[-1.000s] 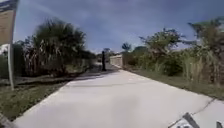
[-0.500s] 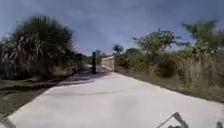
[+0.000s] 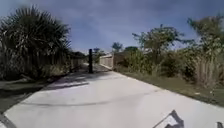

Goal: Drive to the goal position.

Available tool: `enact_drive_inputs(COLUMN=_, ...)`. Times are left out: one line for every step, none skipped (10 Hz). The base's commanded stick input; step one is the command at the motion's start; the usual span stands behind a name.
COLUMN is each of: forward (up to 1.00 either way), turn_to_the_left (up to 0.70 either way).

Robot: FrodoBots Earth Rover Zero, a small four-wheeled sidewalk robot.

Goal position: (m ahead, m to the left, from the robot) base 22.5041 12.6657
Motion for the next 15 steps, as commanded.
enact_drive_inputs(forward=0.85, turn_to_the_left=0.26)
enact_drive_inputs(forward=0.85, turn_to_the_left=0.03)
enact_drive_inputs(forward=0.85, turn_to_the_left=0.00)
enact_drive_inputs(forward=0.85, turn_to_the_left=0.00)
enact_drive_inputs(forward=0.85, turn_to_the_left=0.00)
enact_drive_inputs(forward=0.85, turn_to_the_left=0.00)
enact_drive_inputs(forward=0.85, turn_to_the_left=0.00)
enact_drive_inputs(forward=0.85, turn_to_the_left=0.00)
enact_drive_inputs(forward=0.85, turn_to_the_left=0.00)
enact_drive_inputs(forward=0.85, turn_to_the_left=0.00)
enact_drive_inputs(forward=0.85, turn_to_the_left=0.00)
enact_drive_inputs(forward=0.85, turn_to_the_left=0.00)
enact_drive_inputs(forward=0.85, turn_to_the_left=0.00)
enact_drive_inputs(forward=0.85, turn_to_the_left=0.00)
enact_drive_inputs(forward=0.85, turn_to_the_left=0.00)
